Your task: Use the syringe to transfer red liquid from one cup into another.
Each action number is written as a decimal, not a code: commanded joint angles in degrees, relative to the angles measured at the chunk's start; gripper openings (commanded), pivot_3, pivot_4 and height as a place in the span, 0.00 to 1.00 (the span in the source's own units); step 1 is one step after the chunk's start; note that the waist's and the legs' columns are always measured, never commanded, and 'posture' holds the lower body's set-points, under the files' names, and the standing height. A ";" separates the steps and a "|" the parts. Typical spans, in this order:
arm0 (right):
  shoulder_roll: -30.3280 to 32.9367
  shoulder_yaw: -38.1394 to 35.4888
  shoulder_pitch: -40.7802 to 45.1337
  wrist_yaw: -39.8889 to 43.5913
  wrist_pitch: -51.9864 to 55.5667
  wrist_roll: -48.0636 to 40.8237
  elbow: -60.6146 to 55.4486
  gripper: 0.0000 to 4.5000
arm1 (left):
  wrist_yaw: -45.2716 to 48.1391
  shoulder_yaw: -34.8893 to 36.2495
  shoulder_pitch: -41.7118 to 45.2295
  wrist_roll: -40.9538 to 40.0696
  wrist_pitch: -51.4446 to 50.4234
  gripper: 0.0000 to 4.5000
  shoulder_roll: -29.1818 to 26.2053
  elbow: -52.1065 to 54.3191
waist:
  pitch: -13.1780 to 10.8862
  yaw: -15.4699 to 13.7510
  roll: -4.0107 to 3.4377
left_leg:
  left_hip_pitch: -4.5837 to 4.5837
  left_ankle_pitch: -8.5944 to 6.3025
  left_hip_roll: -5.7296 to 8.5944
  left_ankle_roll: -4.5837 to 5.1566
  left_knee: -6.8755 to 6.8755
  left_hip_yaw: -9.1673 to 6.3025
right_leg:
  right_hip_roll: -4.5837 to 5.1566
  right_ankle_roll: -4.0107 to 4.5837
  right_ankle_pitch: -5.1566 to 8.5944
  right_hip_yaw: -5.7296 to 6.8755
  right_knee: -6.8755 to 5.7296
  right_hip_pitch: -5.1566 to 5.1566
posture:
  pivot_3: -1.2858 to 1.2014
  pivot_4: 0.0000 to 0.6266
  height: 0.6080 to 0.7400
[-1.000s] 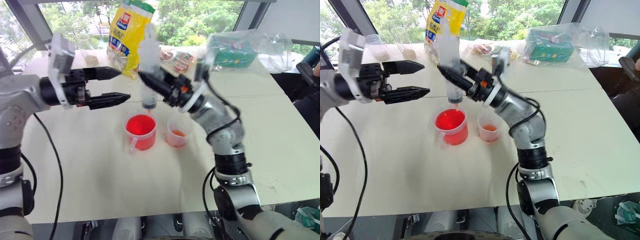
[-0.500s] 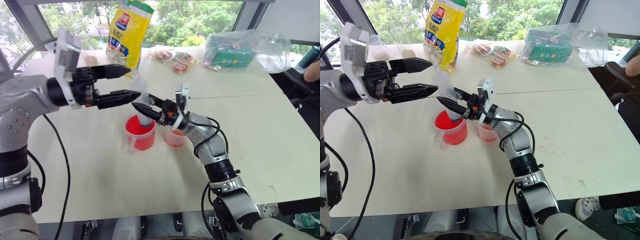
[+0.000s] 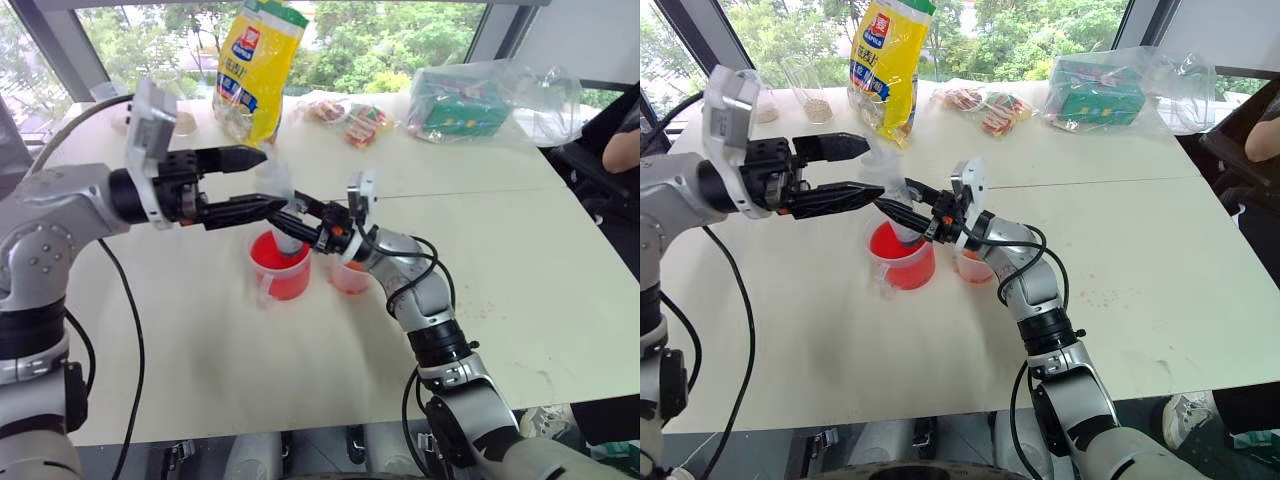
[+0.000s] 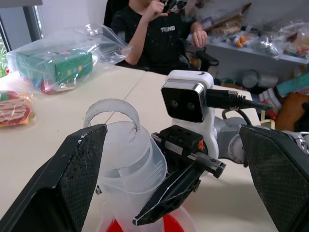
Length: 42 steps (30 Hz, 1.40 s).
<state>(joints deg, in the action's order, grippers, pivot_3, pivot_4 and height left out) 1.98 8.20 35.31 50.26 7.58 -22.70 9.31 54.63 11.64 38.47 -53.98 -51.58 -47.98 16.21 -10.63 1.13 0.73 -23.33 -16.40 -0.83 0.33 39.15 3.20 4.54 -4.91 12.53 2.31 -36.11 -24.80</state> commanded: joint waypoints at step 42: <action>-1.07 3.01 -0.84 2.61 4.77 -0.25 -0.85 0.31 | -6.26 0.19 10.67 4.57 5.13 0.01 9.34 -5.22 | 0.01 -0.13 0.02 | 0.12 0.02 0.00 -0.04 0.00 -0.03 | -0.01 0.02 -0.01 0.00 0.02 0.13 | 0.52 0.24 1.00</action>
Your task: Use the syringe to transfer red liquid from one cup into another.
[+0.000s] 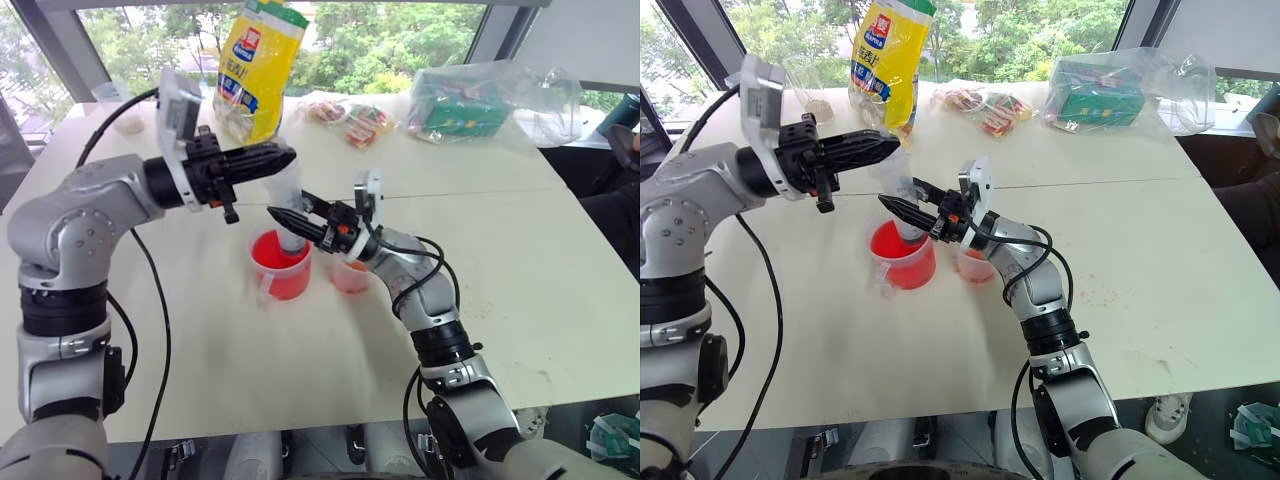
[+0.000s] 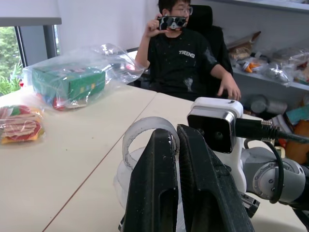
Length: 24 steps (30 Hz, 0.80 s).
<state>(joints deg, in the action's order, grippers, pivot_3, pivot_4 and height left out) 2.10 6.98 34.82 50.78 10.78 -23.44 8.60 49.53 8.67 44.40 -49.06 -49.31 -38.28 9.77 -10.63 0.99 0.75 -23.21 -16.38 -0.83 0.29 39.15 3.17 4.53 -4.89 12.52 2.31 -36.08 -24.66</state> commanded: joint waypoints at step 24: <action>-1.15 4.81 -0.09 2.70 2.19 0.72 0.13 0.31 | -0.81 4.04 6.78 1.11 4.34 0.01 -0.29 -0.83 | 0.00 0.02 0.00 | -0.01 0.00 0.00 0.00 0.00 0.00 | 0.00 0.00 0.00 0.00 0.00 0.00 | 0.52 0.24 1.00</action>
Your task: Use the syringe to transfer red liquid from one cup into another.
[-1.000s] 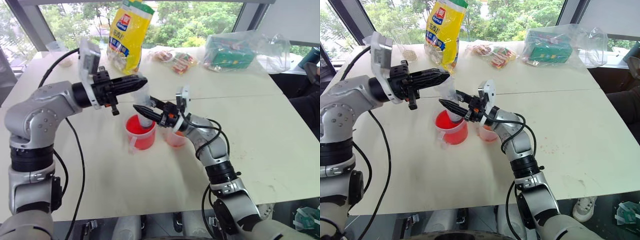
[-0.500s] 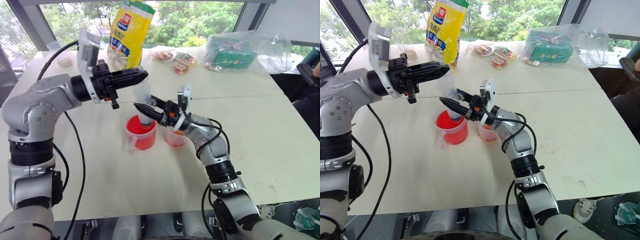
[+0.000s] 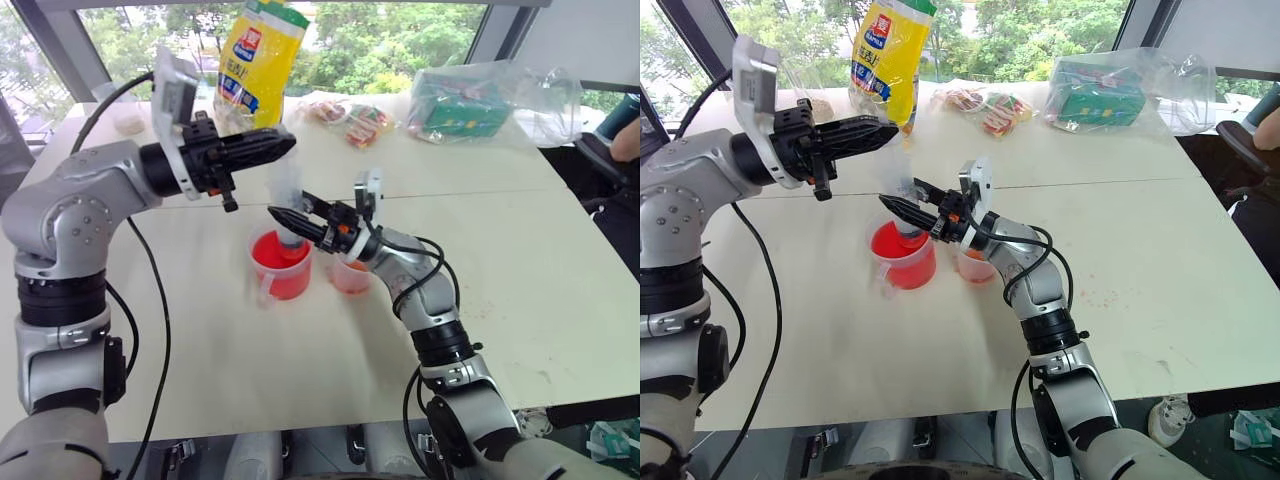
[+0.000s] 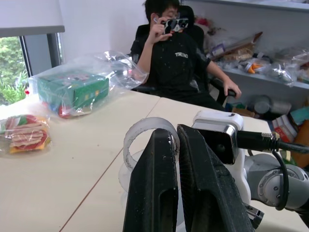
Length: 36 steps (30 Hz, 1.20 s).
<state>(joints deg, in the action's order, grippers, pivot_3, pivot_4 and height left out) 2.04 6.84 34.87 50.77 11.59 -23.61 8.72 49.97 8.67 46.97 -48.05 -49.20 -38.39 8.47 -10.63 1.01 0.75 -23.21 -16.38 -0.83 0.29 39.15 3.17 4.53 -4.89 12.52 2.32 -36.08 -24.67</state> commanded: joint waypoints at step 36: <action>6.26 -12.99 6.23 -12.30 16.74 -14.65 -21.83 0.31 | 1.47 4.51 -3.04 -1.90 2.62 0.98 -4.89 1.20 | -0.05 -0.48 -0.02 | -0.16 0.00 0.01 0.00 -0.02 0.00 | 0.06 0.01 0.01 0.02 0.02 -0.16 | 0.52 0.24 1.00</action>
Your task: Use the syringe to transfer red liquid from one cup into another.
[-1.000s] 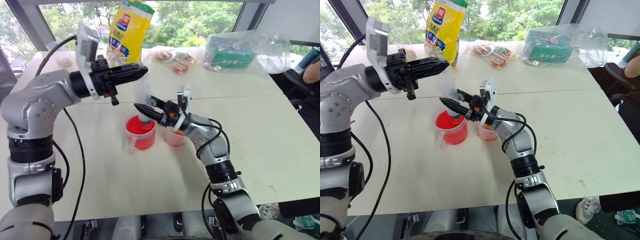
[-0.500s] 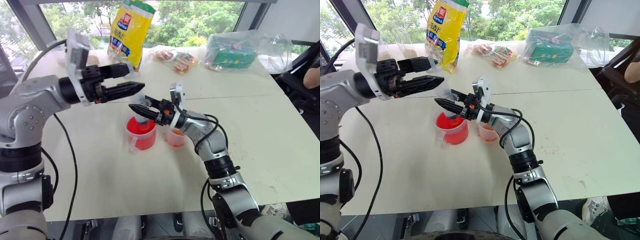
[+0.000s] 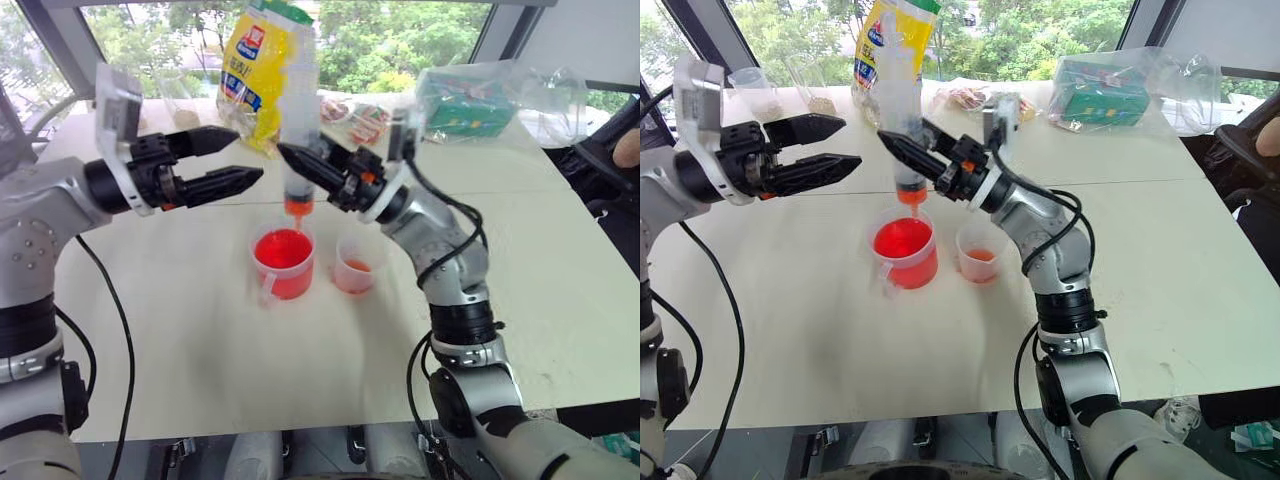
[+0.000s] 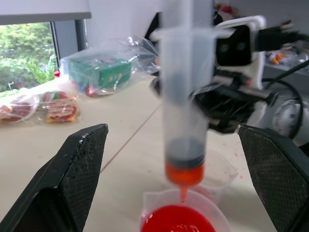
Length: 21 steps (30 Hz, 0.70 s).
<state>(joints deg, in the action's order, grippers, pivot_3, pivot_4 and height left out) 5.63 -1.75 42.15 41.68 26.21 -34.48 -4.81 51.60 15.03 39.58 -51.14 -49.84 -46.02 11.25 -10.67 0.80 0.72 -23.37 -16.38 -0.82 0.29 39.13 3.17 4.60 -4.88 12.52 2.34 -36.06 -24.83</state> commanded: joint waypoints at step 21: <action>8.43 -1.07 -19.26 -7.21 -1.54 0.59 -15.94 0.31 | 6.27 -10.99 21.45 10.18 13.01 0.98 17.89 -18.11 | -0.02 -0.06 0.03 | -0.02 -0.05 0.04 0.10 -0.01 0.02 | -0.04 -0.03 0.00 0.02 0.07 0.02 | 0.52 0.24 1.00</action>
<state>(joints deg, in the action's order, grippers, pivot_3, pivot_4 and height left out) 13.88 -2.75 22.76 34.43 26.19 -33.84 -18.39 57.38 3.41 58.89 -41.51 -38.37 -28.44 -6.87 -10.69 0.74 0.75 -23.39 -16.43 -0.78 0.39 39.12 3.18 4.56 -4.91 12.53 2.36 -35.99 -24.81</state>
